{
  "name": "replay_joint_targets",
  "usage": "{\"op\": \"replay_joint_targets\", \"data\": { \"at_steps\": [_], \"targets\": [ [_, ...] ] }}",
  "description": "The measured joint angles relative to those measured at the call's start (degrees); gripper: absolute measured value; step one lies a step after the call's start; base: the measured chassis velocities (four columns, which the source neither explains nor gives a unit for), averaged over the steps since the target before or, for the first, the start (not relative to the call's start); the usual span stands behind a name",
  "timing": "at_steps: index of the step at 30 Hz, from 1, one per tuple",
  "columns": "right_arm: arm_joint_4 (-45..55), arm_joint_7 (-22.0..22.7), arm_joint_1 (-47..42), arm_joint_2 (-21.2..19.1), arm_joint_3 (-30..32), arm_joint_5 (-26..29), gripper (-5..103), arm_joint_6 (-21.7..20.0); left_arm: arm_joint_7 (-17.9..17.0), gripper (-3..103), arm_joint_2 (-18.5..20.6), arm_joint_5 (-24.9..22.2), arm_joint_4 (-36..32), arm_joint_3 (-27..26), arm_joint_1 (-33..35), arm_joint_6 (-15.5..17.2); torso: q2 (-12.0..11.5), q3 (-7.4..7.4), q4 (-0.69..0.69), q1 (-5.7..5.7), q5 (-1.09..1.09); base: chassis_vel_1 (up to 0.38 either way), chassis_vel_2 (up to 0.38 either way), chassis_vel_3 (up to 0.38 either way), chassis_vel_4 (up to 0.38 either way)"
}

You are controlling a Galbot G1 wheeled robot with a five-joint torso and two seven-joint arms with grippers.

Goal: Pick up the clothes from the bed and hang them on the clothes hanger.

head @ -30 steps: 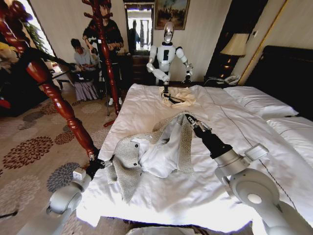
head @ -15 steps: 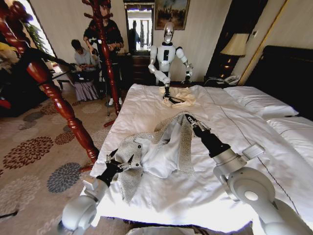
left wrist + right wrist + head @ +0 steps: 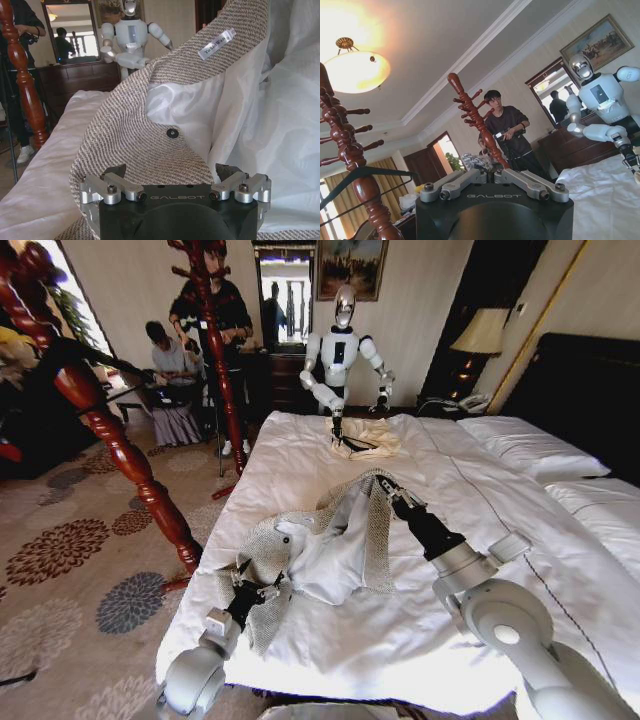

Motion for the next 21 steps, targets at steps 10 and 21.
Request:
{"op": "replay_joint_targets", "data": {
  "at_steps": [10,21],
  "targets": [
    [-0.5,0.0,0.2,0.1,-0.5,-0.2,1,0.0,0.1,100,-1.2,0.1,4.1,2.9,-3.0,0.1,0.0,0.0,0.0,0.0,0.0,0.0,0.0,0.0,0.0],
    [-0.5,-0.1,0.1,0.3,-0.5,-0.4,1,0.0,-0.5,100,-1.0,0.1,4.7,1.5,-2.9,0.1,0.0,0.0,0.0,0.0,0.0,0.0,0.0,0.0,0.0]
  ]
}}
